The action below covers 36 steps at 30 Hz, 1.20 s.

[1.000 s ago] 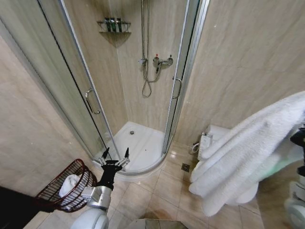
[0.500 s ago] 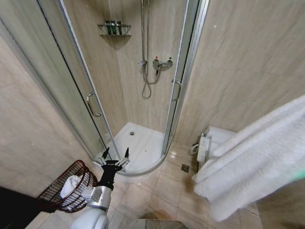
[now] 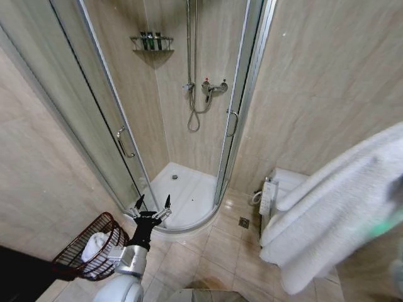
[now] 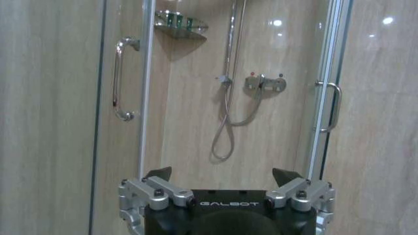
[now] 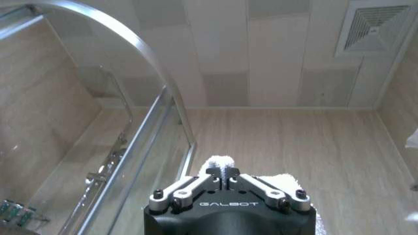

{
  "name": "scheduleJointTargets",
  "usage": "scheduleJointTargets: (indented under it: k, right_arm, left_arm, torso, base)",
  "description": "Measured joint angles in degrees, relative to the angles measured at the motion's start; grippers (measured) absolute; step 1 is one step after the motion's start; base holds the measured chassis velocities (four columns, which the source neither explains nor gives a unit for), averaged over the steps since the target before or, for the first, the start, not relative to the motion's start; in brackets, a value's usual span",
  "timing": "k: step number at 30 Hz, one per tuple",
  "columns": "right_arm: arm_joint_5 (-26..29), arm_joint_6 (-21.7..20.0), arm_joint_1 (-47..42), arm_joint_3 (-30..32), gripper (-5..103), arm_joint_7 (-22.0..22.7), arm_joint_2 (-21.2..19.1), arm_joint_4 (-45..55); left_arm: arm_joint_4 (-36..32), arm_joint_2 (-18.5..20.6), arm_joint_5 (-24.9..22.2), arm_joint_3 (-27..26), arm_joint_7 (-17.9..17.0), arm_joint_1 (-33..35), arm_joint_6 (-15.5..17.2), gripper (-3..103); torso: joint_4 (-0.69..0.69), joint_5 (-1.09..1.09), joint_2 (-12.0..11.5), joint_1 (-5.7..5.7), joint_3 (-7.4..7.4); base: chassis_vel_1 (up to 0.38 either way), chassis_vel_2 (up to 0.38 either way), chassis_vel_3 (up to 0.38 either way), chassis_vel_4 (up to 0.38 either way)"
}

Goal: Discard the used towel into the hamper.

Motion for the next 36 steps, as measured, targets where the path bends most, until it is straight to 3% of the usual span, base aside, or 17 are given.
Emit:
scheduleJointTargets:
  k: [36]
  right_arm:
    - [-0.1, 2.8, 0.3, -2.4, 2, -1.7, 0.1, 0.0]
  left_arm:
    - [0.0, 0.0, 0.0, 0.0, 0.0, 0.0, 0.0, 100]
  torso:
    - [0.00, 0.00, -0.8, -0.30, -0.40]
  base:
    - [0.061, -0.055, -0.053, 0.059]
